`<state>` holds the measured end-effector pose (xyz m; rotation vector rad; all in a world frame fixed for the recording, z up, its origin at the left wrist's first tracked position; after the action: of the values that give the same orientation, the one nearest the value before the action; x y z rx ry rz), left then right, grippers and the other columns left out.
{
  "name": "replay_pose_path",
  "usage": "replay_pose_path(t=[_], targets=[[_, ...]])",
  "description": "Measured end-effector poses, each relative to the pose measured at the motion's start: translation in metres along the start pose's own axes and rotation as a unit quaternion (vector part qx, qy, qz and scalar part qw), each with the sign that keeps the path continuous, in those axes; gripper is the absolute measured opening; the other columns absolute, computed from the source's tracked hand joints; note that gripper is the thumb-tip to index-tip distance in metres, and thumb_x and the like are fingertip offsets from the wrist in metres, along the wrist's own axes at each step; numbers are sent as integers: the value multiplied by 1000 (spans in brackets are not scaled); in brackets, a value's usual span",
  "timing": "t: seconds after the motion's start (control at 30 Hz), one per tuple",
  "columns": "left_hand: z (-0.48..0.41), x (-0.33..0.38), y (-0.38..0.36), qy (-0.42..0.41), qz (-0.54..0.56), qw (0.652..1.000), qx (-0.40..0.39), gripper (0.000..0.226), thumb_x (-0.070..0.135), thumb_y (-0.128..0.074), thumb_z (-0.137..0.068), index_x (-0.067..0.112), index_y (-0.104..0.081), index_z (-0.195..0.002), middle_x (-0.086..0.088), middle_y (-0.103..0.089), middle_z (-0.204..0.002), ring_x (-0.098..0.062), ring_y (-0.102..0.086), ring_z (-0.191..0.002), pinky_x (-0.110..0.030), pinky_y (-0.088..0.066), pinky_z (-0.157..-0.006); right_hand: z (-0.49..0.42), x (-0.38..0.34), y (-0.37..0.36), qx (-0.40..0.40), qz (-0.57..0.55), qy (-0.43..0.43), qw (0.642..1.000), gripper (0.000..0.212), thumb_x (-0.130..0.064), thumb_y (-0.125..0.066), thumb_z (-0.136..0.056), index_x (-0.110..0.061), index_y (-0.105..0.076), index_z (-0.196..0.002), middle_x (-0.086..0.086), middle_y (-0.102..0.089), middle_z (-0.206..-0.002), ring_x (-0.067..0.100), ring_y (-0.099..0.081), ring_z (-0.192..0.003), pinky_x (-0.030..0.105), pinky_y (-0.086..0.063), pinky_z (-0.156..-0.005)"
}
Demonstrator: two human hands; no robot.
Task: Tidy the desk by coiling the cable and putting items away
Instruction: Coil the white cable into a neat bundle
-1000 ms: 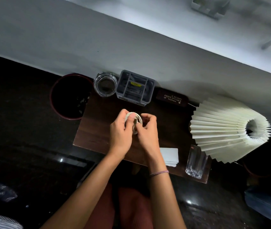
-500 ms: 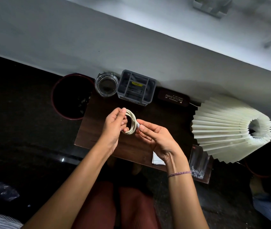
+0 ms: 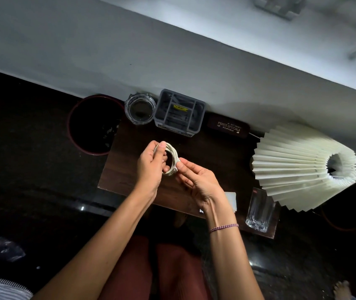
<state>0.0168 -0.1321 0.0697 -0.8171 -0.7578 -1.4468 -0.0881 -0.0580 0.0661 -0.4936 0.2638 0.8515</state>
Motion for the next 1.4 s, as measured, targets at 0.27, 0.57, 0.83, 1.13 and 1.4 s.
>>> replay_pose_path(t=[0.27,0.57,0.83,1.13,1.4], targets=[[5,-3,-1,-21,-30,999,23,28,24,-45,-95,21,-46,-68,11,-39,-49,1,-37,-41,-10,-31,-42,-3,2,4,80,22,55,995,13,-8,-76,-72,-6,-68,-81,6,-70,-67,8,-67,-56,15,-54,-55],[9,-4,-10,-25,-24,999,-15,28,23,-41,-96,24,-46,-68,14,-45,-49,1,-39,-44,-11,-32,-43,-4,-3,10,107,120,125,979,22,-8,-71,-77,-1,-64,-96,4,-61,-66,-1,-59,-51,9,-47,-53],[26,11,-17,-144,-208,967,-32,19,22,-43,-95,16,-48,-78,8,-51,-63,-1,-51,-57,-9,-38,-50,-7,-8,15,99,190,99,972,18,-8,-73,-75,-11,-57,-84,3,-59,-63,5,-59,-51,20,-51,-59],[29,11,-18,-204,-301,930,-61,22,27,-41,-95,13,-49,-81,9,-52,-68,-3,-51,-60,-10,-36,-53,-18,-17,15,104,403,95,904,21,-19,-68,-75,-22,-48,-73,-5,-57,-56,16,-59,-62,36,-51,-67],[18,-9,-21,-55,-131,988,-65,22,19,-44,-95,12,-48,-75,7,-48,-56,-1,-45,-46,-21,-42,-56,-6,-31,20,175,384,224,879,20,-8,-63,-76,-20,-48,-71,-6,-50,-62,6,-42,-51,12,-37,-48]])
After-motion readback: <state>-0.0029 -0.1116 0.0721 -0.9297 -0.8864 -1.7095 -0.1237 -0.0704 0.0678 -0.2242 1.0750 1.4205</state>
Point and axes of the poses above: each hand's wrist, its own z-axis away from the middle knuckle, its own y-axis out of the back of the hand, x = y × z, the point moved 9 cm from there along -z, towards the middle knuckle
